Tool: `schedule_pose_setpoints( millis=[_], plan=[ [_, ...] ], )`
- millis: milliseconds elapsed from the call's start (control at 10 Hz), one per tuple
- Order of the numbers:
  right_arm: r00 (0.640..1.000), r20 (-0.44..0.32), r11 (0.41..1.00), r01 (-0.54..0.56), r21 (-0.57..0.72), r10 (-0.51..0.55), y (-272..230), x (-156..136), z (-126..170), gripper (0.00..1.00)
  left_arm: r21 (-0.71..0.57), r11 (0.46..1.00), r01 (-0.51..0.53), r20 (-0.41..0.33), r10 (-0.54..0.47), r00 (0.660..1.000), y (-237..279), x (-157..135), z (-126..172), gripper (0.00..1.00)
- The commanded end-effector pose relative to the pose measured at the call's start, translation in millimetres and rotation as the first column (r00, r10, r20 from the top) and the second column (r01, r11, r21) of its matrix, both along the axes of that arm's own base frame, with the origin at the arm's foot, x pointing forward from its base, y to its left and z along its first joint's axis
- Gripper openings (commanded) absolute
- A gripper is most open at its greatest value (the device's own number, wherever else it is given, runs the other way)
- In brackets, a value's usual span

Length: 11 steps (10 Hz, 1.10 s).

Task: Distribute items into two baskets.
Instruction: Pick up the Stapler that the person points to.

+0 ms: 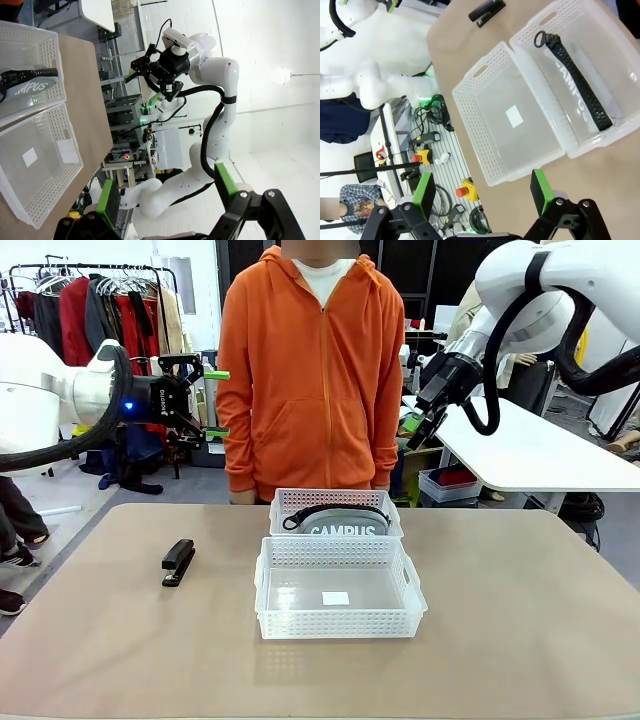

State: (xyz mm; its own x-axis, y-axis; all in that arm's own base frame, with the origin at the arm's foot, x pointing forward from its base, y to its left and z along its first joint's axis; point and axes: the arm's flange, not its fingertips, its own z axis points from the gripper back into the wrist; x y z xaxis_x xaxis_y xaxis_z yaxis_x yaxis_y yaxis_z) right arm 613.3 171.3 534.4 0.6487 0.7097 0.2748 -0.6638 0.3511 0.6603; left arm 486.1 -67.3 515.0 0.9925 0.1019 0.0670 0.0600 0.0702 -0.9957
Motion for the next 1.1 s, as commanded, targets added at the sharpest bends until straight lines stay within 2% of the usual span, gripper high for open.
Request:
schedule_pose_setpoints(
  millis=[0, 100, 400, 500, 600, 700, 800, 1000],
  plan=[
    [1.0, 0.015, 1.0, -0.006, -0.01, 0.007, -2, 5, 4, 1.0, -0.002, 1.0, -0.003, 0.001, 0.003, 1.0, 1, -2, 2, 1.0],
    [1.0, 0.0, 1.0, 0.0, 0.0, 0.0, 0, 0, 0, 1.0, -0.002, 1.0, -0.003, 0.001, 0.003, 1.0, 1, -2, 2, 1.0],
    [0.971, -0.14, 0.979, 0.2, 0.049, -0.192, -21, -25, 14, 1.0, -0.002, 1.0, -0.003, 0.001, 0.003, 1.0, 1, -2, 2, 1.0],
    [0.931, -0.251, 0.95, 0.296, 0.1, -0.264, -39, -41, 19, 1.0, -0.002, 1.0, -0.003, 0.001, 0.003, 1.0, 1, -2, 2, 1.0],
    [0.893, -0.328, 0.919, 0.368, 0.138, -0.308, -62, -51, 21, 1.0, -0.002, 1.0, -0.003, 0.001, 0.003, 1.0, 1, -2, 2, 1.0],
    [0.862, -0.385, 0.888, 0.422, 0.184, -0.33, -77, -61, 21, 1.0, -0.002, 1.0, -0.003, 0.001, 0.003, 1.0, 1, -2, 2, 1.0],
    [0.845, -0.441, 0.882, 0.424, 0.205, -0.303, -84, -72, 20, 1.0, -0.002, 1.0, -0.003, 0.001, 0.003, 1.0, 1, -2, 2, 1.0],
    [0.803, -0.509, 0.838, 0.484, 0.251, -0.311, -111, -83, 15, 1.0, -0.002, 1.0, -0.003, 0.001, 0.003, 1.0, 1, -2, 2, 1.0]
  ],
)
